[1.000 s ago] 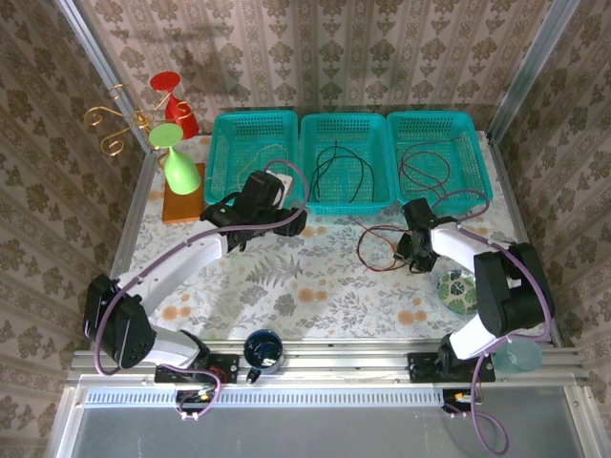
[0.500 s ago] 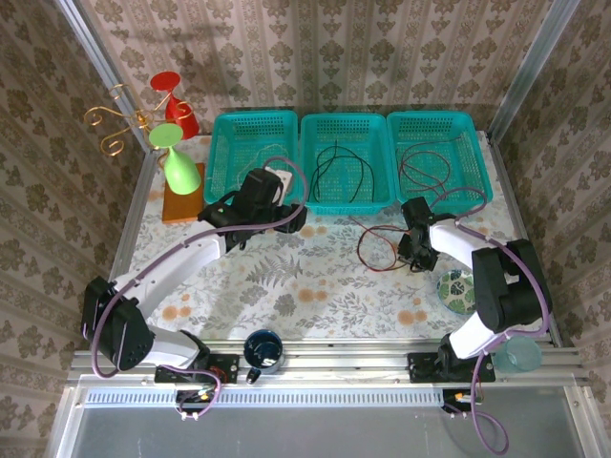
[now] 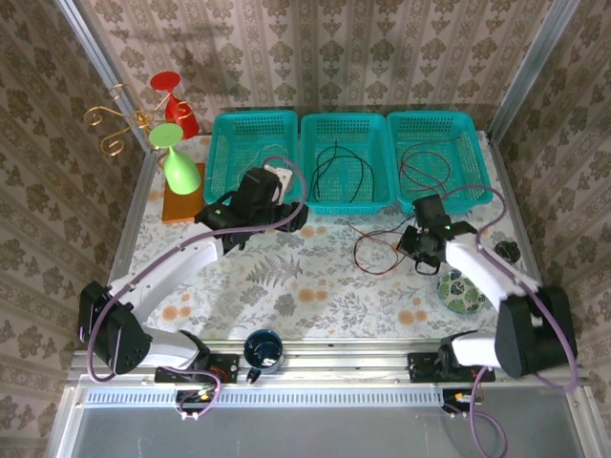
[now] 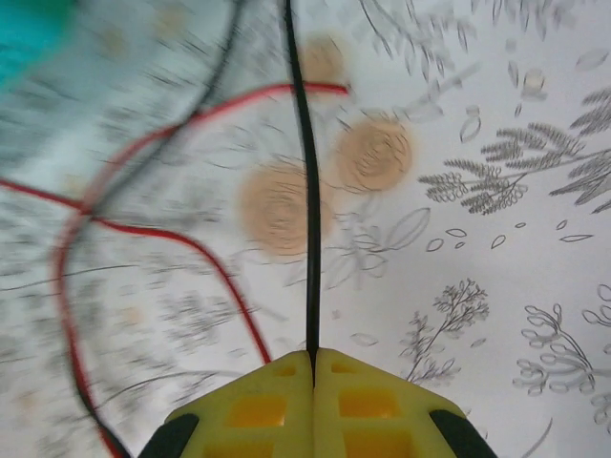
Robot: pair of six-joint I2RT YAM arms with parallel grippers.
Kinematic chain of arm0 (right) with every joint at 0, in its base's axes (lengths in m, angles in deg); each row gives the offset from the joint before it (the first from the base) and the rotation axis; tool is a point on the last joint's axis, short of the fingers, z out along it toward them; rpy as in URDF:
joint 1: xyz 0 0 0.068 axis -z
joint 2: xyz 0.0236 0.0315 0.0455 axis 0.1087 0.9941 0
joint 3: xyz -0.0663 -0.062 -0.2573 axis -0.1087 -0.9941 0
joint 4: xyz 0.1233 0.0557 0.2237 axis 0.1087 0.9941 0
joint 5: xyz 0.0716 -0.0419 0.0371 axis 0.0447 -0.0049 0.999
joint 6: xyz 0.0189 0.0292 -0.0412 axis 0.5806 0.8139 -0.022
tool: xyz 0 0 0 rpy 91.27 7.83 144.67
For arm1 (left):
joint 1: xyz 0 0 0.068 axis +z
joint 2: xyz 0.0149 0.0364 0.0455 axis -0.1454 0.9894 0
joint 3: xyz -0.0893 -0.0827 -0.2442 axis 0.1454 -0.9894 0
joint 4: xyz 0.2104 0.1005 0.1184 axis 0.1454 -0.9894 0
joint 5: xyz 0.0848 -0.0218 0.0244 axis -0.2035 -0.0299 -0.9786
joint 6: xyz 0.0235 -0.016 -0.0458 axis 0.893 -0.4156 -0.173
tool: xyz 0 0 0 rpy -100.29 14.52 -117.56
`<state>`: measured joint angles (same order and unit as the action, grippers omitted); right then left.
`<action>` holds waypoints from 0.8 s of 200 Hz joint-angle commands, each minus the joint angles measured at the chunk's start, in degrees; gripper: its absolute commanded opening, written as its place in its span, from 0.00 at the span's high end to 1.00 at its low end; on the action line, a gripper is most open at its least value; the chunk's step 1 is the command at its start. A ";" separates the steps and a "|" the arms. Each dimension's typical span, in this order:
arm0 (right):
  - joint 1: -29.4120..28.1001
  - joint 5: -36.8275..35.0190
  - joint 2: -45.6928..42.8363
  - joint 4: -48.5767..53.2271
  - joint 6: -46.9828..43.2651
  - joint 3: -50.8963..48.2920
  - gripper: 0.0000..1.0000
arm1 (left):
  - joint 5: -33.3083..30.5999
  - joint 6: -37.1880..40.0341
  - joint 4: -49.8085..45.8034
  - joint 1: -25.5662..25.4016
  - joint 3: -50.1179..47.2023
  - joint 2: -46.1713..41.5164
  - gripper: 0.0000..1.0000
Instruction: Untangle the cables
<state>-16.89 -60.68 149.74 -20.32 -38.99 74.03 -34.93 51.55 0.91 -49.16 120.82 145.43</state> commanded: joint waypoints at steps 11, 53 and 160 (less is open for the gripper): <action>-1.18 -3.27 -11.30 6.87 0.73 2.79 1.00 | 3.89 -2.25 2.02 -0.17 3.95 -0.88 0.28; -2.67 -3.39 -19.41 8.55 -3.90 10.40 1.00 | 15.65 -4.89 2.86 -0.16 9.31 2.20 0.28; -5.22 7.87 -17.00 0.13 -5.68 22.58 1.00 | 29.38 0.64 13.51 -5.50 9.07 3.45 0.31</action>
<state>-21.22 -56.81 131.03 -18.44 -46.91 94.86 -10.95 49.39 8.21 -53.16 130.33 148.40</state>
